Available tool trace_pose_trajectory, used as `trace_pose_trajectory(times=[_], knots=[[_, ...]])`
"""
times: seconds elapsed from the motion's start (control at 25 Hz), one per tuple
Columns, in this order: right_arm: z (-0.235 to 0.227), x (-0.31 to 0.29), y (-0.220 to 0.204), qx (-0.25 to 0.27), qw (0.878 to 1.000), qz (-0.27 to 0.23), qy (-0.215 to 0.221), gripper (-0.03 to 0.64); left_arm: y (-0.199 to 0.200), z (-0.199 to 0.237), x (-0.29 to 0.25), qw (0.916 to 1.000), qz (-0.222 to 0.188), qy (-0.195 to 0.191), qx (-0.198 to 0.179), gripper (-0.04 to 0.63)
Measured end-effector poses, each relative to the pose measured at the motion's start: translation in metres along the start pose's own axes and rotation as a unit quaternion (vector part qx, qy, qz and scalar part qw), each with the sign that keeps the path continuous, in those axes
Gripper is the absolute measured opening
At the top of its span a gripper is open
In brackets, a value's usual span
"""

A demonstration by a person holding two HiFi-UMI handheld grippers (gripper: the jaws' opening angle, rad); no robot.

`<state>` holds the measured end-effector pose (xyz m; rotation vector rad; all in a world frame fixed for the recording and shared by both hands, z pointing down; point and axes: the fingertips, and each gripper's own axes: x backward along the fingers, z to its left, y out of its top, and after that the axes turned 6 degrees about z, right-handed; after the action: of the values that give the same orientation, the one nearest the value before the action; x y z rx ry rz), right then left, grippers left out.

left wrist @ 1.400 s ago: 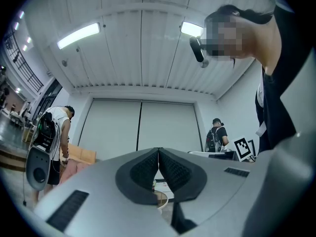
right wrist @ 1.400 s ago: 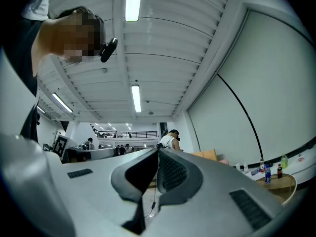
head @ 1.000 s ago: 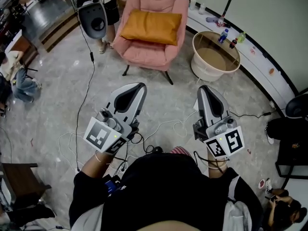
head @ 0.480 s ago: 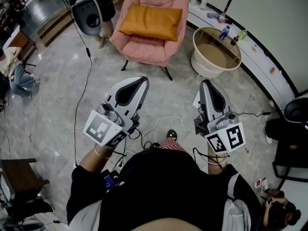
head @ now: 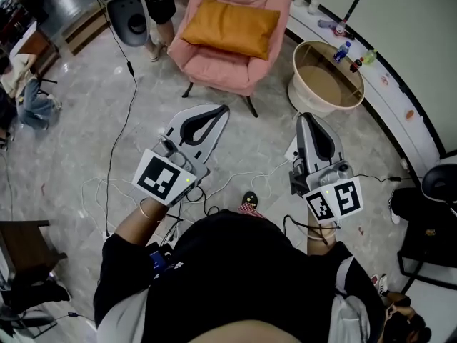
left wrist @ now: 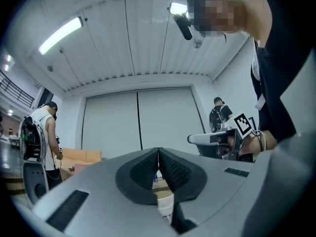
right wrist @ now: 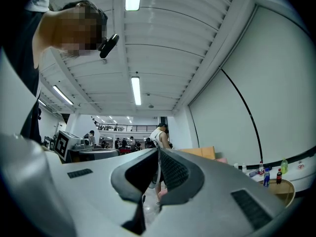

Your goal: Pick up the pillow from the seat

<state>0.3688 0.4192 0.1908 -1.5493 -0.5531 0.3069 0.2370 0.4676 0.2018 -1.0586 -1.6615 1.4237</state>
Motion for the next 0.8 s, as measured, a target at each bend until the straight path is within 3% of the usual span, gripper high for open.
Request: trace_pose_trajectory(times=[0.8], knots=[[-0.104, -0.020, -0.012, -0.019, 1.000, -0.003, 0.017, 0.023, -0.009, 0.002, -0.100, 0.9996, 0.026, 0.011, 0.001, 0.011]])
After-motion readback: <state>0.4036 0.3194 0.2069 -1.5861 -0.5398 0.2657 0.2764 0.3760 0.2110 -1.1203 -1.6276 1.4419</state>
